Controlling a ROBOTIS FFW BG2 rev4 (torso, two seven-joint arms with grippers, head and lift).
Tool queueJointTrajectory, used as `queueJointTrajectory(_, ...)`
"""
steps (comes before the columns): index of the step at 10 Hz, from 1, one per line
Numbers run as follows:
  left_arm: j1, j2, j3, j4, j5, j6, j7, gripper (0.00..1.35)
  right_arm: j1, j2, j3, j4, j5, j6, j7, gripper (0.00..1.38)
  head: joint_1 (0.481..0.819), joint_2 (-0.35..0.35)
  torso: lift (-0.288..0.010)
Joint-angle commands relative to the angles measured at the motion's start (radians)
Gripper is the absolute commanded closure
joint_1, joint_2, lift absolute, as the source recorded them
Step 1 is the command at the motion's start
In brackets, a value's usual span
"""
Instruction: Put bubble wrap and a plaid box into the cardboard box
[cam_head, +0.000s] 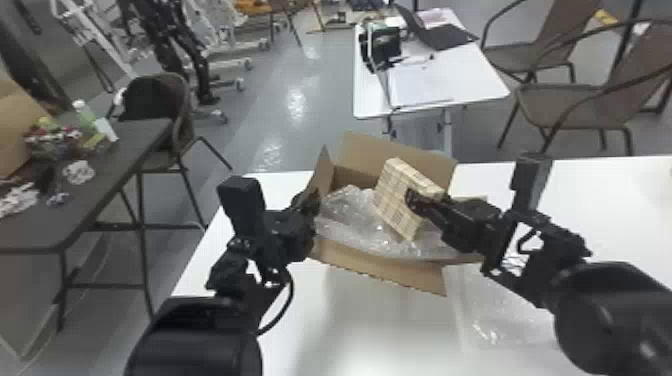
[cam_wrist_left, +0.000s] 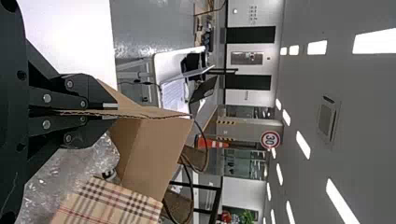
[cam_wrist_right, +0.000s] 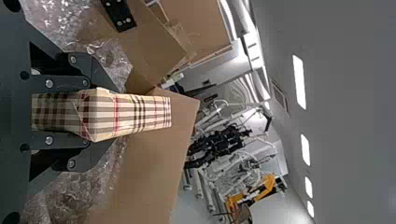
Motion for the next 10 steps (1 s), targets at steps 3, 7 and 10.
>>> queueJointTrajectory(3,0.000,0.000,-0.001,0.002,0.000,-0.003,0.000,1.22,-0.056,0.017,0.028,0.138,0.020,0.041,0.038,0.96,0.659,0.303,-0.110)
queueJointTrajectory(7,0.003,0.000,0.002,0.002,0.000,-0.012,0.000,1.22,-0.051,0.017,0.020,0.106,0.003,0.001,0.072,0.11,0.668,0.307,-0.110)
queueJointTrajectory(10,0.003,0.000,0.002,0.002,-0.002,-0.012,0.000,1.22,-0.033,0.011,-0.001,0.001,0.043,-0.013,0.072,0.12,0.645,0.310,-0.110)
